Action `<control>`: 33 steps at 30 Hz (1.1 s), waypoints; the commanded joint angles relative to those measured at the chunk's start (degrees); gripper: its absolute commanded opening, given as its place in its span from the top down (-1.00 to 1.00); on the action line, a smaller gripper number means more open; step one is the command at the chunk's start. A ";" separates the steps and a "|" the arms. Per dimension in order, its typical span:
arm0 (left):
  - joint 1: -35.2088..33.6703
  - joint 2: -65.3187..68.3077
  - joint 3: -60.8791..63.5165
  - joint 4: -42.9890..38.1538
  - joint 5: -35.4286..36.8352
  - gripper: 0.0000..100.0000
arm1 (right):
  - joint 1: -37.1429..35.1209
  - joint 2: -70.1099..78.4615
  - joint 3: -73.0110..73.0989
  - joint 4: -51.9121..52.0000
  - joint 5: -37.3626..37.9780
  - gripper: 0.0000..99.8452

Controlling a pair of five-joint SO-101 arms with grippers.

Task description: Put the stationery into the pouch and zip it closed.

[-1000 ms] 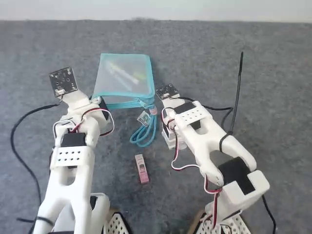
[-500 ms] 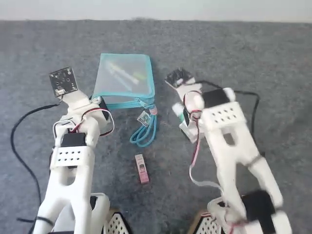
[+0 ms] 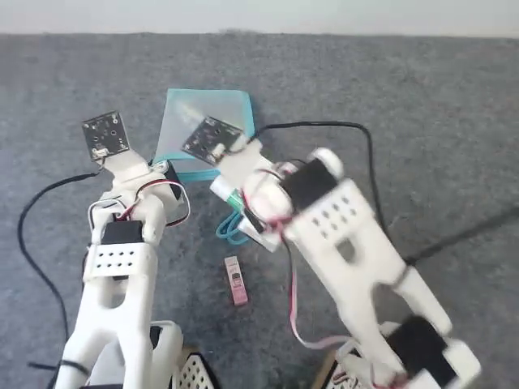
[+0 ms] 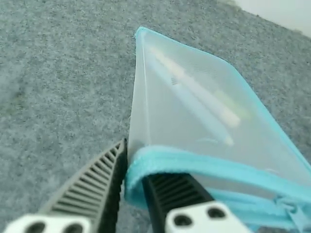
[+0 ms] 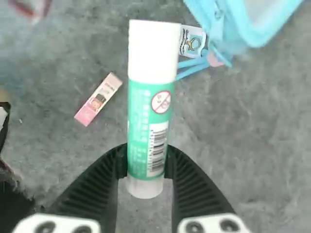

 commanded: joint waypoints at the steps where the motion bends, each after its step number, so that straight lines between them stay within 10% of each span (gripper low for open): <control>1: -0.09 -1.76 -0.84 -2.02 -0.62 0.97 | -0.75 5.49 -6.77 -1.45 -1.23 0.99; 33: 9.23 -2.20 2.33 -4.48 -11.78 0.97 | 8.75 36.88 -42.81 6.37 -6.68 0.99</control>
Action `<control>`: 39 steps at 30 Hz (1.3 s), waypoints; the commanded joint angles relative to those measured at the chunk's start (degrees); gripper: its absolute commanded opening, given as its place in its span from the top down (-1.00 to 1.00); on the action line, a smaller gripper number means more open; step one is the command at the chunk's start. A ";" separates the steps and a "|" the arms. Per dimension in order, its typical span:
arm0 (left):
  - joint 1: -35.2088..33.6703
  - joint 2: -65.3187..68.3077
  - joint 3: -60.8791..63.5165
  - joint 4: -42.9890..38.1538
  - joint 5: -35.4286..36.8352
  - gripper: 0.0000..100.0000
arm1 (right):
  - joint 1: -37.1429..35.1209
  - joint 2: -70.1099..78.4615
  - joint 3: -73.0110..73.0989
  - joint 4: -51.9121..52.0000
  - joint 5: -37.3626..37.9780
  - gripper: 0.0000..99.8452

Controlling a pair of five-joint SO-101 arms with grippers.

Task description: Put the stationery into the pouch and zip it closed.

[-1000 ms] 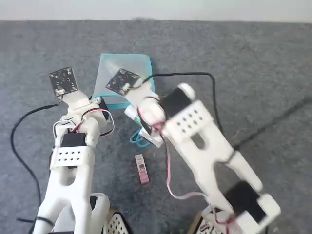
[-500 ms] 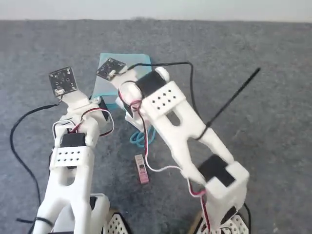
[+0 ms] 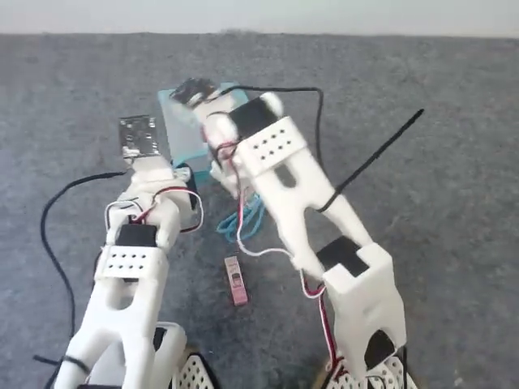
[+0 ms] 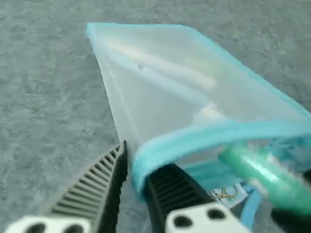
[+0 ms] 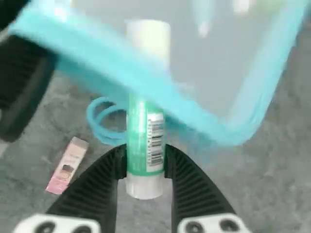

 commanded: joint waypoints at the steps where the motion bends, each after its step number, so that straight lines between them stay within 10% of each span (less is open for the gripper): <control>1: 3.43 -2.20 -0.22 -2.11 -2.73 0.97 | 3.38 -1.89 -3.69 2.15 -0.97 0.99; 29: 3.16 -2.20 0.13 -2.29 -3.08 0.97 | 4.97 -3.56 -14.95 2.33 -5.10 0.55; 39: 0.79 -2.11 0.04 -4.04 -2.73 0.97 | 3.30 -24.31 18.81 1.45 -6.33 0.55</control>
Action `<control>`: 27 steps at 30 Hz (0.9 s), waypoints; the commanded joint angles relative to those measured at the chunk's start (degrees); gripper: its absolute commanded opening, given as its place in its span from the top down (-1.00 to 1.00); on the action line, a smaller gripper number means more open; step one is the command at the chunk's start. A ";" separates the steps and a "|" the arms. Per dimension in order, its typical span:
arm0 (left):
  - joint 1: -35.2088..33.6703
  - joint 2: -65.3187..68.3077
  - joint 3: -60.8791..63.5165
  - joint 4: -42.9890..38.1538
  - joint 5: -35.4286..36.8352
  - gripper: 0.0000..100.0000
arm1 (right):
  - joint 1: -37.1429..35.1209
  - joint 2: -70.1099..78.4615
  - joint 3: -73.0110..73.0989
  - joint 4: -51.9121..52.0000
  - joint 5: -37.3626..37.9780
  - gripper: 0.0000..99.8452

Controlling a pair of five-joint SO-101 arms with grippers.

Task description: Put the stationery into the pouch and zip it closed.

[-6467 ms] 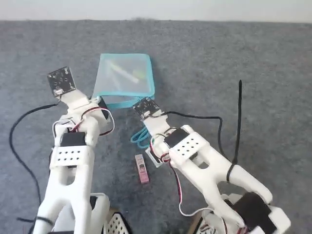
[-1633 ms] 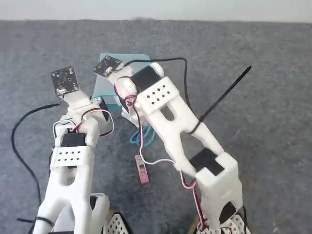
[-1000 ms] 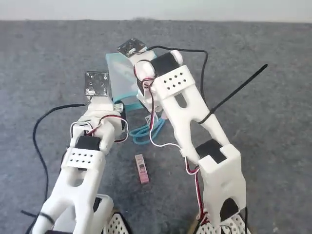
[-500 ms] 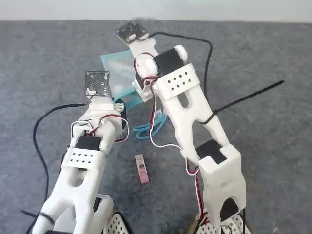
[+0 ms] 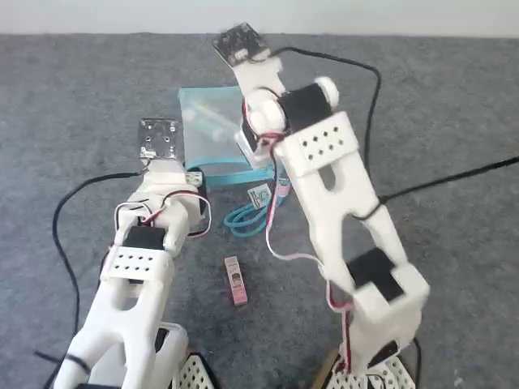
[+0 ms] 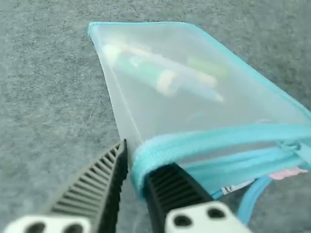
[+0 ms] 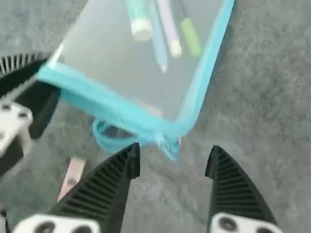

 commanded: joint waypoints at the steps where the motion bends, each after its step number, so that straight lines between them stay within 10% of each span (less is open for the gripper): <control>1: -2.73 -1.93 -0.92 -3.25 -0.09 0.97 | -1.54 -11.30 21.19 0.22 0.26 0.55; 12: -8.00 -1.76 -2.24 -3.25 1.67 0.97 | -7.60 -36.88 70.15 -26.51 0.26 0.55; 19: -8.53 -1.76 -2.24 -3.34 2.02 0.97 | -26.33 -36.44 76.13 -32.66 -15.47 0.55; 27: -8.53 -1.76 -2.24 -3.34 2.20 0.97 | -29.49 -30.20 77.27 -36.18 -27.69 0.55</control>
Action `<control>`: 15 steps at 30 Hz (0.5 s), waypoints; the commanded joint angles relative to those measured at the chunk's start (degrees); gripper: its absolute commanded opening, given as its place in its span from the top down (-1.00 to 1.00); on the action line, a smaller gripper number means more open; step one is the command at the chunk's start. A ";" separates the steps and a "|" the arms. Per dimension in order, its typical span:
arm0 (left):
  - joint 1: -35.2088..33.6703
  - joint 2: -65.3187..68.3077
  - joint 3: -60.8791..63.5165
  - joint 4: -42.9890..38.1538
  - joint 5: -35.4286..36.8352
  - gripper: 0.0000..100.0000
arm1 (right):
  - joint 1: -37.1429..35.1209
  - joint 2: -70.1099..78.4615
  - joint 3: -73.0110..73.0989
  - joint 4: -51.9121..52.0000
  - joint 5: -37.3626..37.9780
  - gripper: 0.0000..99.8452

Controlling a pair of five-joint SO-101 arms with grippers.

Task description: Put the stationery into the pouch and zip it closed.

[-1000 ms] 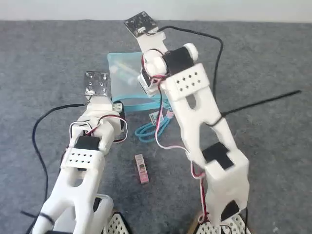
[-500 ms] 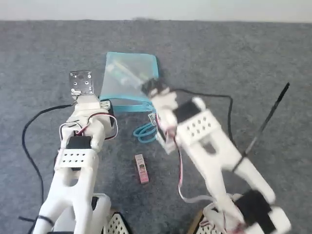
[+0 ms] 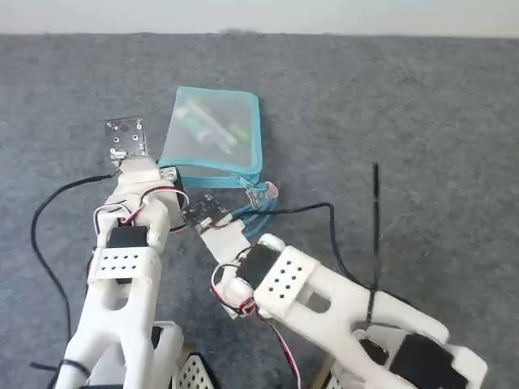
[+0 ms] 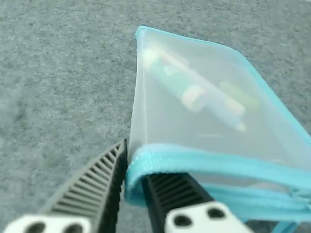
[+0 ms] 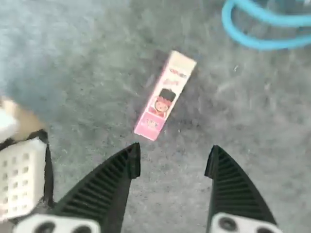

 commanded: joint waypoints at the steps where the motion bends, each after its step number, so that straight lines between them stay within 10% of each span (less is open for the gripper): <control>1: -0.53 -1.76 -2.24 -2.11 1.23 0.97 | -1.19 2.51 1.23 -4.62 -5.36 0.55; 15: -0.53 -1.76 -2.24 -2.11 1.32 0.97 | -1.54 6.64 1.58 -8.57 -6.42 0.55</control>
